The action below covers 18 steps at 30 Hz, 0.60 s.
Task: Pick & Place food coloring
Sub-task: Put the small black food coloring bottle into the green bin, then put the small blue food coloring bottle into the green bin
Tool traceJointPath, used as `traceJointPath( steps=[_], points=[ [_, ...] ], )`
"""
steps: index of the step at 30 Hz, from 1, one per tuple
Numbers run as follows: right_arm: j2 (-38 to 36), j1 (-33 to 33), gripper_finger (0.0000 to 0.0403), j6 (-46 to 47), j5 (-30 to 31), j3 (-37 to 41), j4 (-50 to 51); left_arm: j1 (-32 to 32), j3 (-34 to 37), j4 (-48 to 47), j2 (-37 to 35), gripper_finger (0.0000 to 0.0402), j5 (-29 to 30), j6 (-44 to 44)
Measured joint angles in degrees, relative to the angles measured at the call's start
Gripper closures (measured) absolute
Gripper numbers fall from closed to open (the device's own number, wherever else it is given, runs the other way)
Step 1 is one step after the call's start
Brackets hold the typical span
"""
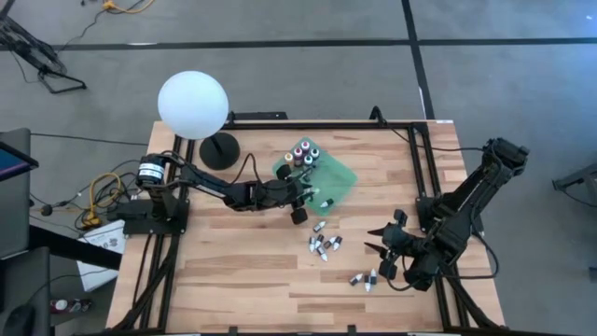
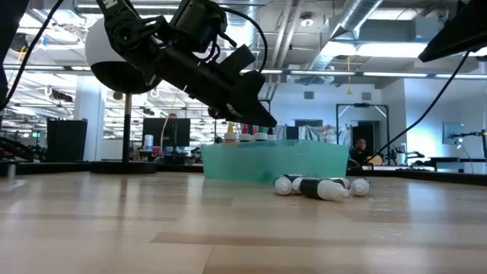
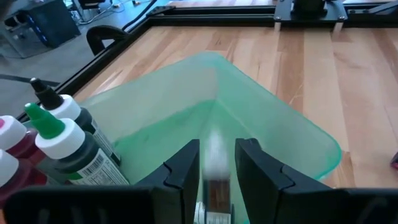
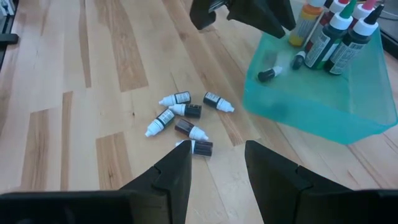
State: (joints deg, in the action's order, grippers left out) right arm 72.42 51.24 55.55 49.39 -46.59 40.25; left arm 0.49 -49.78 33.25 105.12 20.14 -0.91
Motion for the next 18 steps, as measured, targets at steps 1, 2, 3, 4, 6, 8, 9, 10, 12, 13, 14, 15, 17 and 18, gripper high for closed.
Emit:
traceJointPath(
  steps=[1, 2, 3, 4, 6, 8, 9, 10, 12, 13, 14, 15, 17, 18],
  points=[
    [0.0, 0.0, 0.0259, 0.0, 0.0, 0.0, 0.0, 0.0, 0.0, 0.0, 0.0, 0.0305, 0.0, 0.0],
    [0.0, 0.0, 0.0259, 0.0, 0.0, 0.0, 0.0, 0.0, 0.0, 0.0, 0.0, 0.0305, 0.0, 0.0],
    [0.0, 0.0, 0.0259, 0.0, 0.0, 0.0, 0.0, 0.0, 0.0, 0.0, 0.0, 0.0305, 0.0, 0.0],
    [0.0, 0.0, 0.0259, 0.0, 0.0, 0.0, 0.0, 0.0, 0.0, 0.0, 0.0, 0.0305, 0.0, 0.0],
    [0.0, 0.0, 0.0259, 0.0, 0.0, 0.0, 0.0, 0.0, 0.0, 0.0, 0.0, 0.0305, 0.0, 0.0],
    [0.0, 0.0, 0.0259, 0.0, 0.0, 0.0, 0.0, 0.0, 0.0, 0.1, 0.0, 0.0305, 0.0, 0.0],
    [0.0, 0.0, 0.0259, 0.0, 0.0, 0.0, -0.1, 0.0, 0.0, 0.1, 0.0, 0.0305, 0.0, 0.0],
    [0.0, 0.0, 0.0259, 0.0, -0.1, 0.0, -0.2, -0.1, 0.0, 0.2, 0.0, 0.0305, -0.2, 0.0],
    [0.0, 0.0, 0.0259, 0.0, -0.7, 0.0, -0.7, -0.6, 0.0, 0.0, -0.3, 0.0305, -1.6, 0.4],
    [0.0, 0.0, 0.0259, 0.0, -1.4, 0.0, -0.8, -0.9, 0.0, -0.1, -0.8, 0.0305, -2.6, 0.8],
    [0.0, 0.0, 0.0259, 0.0, -2.3, 0.0, -0.9, -1.4, 0.0, -0.1, -1.4, 0.0305, -3.8, 1.3],
    [0.5, 0.0, 0.0259, 0.0, -3.0, 0.0, -1.0, -2.0, 0.0, -0.7, -2.3, 0.0305, -5.1, 1.8],
    [1.9, 0.0, 0.0259, 0.0, -4.2, 0.0, -1.3, -3.1, 0.0, -3.1, -4.5, 0.0305, -7.1, 3.0],
    [2.6, 0.1, 0.0259, 0.0, -4.9, 0.0, -1.4, -3.8, 0.0, -4.3, -5.4, 0.0305, -7.8, 3.5]
  ],
)
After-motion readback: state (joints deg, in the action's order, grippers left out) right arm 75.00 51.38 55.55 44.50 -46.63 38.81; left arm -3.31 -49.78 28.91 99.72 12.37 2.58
